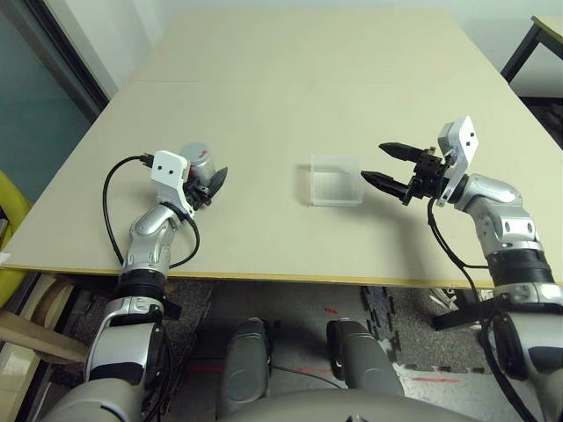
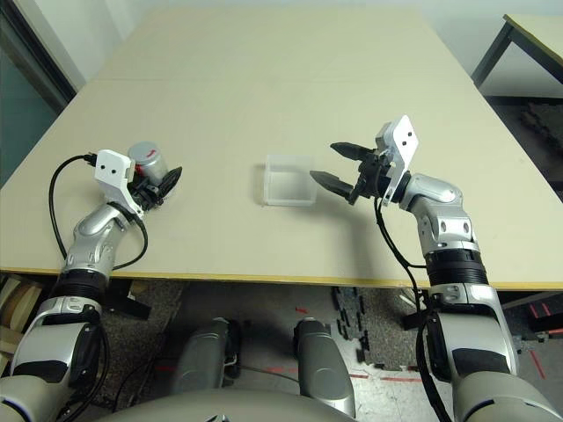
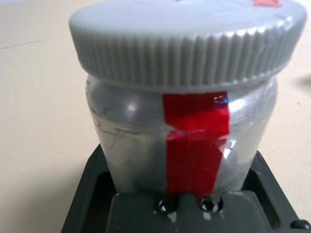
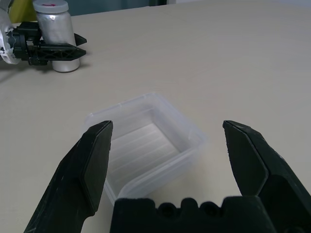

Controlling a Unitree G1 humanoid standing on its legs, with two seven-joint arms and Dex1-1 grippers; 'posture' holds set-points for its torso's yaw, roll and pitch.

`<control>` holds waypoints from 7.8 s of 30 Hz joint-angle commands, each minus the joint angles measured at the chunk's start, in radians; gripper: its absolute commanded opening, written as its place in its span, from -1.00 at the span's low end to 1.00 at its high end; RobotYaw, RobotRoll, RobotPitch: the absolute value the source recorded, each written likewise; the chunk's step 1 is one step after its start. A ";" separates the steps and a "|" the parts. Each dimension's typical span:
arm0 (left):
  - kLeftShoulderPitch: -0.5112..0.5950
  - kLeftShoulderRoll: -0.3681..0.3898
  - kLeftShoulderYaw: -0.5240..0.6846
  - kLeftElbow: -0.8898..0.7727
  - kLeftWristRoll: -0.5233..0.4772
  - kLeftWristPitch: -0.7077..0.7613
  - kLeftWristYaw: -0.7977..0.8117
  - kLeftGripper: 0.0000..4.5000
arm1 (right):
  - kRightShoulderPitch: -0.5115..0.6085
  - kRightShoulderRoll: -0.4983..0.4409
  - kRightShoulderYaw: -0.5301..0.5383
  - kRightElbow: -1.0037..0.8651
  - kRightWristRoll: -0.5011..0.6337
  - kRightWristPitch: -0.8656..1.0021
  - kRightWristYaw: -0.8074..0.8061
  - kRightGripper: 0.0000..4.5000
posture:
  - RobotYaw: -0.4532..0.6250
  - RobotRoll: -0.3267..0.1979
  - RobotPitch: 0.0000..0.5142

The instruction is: Pour the medicine from the bottle into the box.

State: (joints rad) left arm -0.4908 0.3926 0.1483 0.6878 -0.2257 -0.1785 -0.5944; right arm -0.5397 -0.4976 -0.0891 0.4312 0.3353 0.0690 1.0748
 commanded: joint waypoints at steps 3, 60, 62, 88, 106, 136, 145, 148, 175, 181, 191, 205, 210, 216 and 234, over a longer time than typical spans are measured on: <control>0.000 0.008 0.004 0.004 0.000 0.004 -0.025 0.20 | 0.005 -0.002 0.004 0.004 -0.005 -0.008 -0.001 1.00 | -0.38 0.25 -0.61; -0.275 -0.173 -0.248 -0.175 -0.021 0.367 -0.355 0.20 | -0.417 0.167 0.144 0.117 0.020 0.231 0.172 1.00 | -0.41 0.25 -0.81; -0.275 -0.175 -0.250 -0.176 -0.019 0.366 -0.357 0.20 | -0.427 0.175 0.146 0.129 0.019 0.231 0.171 1.00 | -0.41 0.25 -0.80; -0.251 -0.166 -0.241 -0.232 -0.086 0.453 -0.448 0.20 | -0.497 0.197 0.167 0.250 -0.012 0.153 0.269 0.15 | -0.41 0.25 -0.75; -0.231 -0.100 -0.246 -0.374 -0.183 0.677 -0.601 0.20 | -0.631 0.126 0.427 0.224 0.260 0.117 0.540 0.15 | -0.36 0.25 -0.72; -0.206 -0.098 -0.274 -0.403 -0.177 0.659 -0.592 0.20 | -0.653 0.203 0.255 0.471 0.109 0.074 0.540 1.00 | -0.38 0.25 -0.70; -0.211 -0.101 -0.291 -0.382 -0.155 0.603 -0.590 0.20 | -0.658 0.225 0.206 0.503 0.044 0.069 0.525 1.00 | -0.38 0.25 -0.69; -0.209 -0.101 -0.299 -0.377 -0.142 0.579 -0.591 0.20 | -0.656 0.228 0.199 0.508 0.025 0.066 0.518 1.00 | -0.38 0.25 -0.69; -0.207 -0.086 -0.259 -0.336 -0.124 0.447 -0.607 0.20 | -0.683 0.189 0.092 0.664 -0.041 0.062 0.409 1.00 | -0.37 0.25 -0.66; -0.199 -0.081 -0.248 -0.345 -0.129 0.455 -0.603 0.20 | -0.685 0.149 0.067 0.737 -0.065 0.033 0.368 1.00 | -0.35 0.25 -0.68; -0.191 -0.068 -0.236 -0.336 -0.129 0.453 -0.598 0.20 | -0.688 0.115 0.011 0.798 -0.098 0.011 0.309 1.00 | -0.35 0.25 -0.71; -0.231 -0.080 -0.223 -0.265 -0.122 0.433 -0.586 0.20 | -0.689 0.134 0.014 0.696 -0.085 0.078 0.517 1.00 | -0.38 0.25 -0.70; -0.246 -0.089 -0.227 -0.241 -0.117 0.422 -0.586 0.20 | -0.674 0.154 0.019 0.617 -0.074 0.122 0.539 1.00 | -0.40 0.25 -0.70; -0.262 -0.105 -0.235 -0.220 -0.111 0.410 -0.591 0.20 | -0.643 0.180 0.033 0.543 -0.076 0.153 0.528 1.00 | -0.41 0.25 -0.71; -0.268 -0.124 -0.255 -0.204 -0.098 0.396 -0.588 0.20 | -0.614 0.262 0.057 0.455 -0.063 0.186 0.488 1.00 | -0.42 0.25 -0.69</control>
State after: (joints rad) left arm -0.7425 0.2723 -0.0980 0.4816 -0.3375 0.2256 -1.1837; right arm -1.1599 -0.2436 -0.0466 0.9065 0.2635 0.2510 1.5699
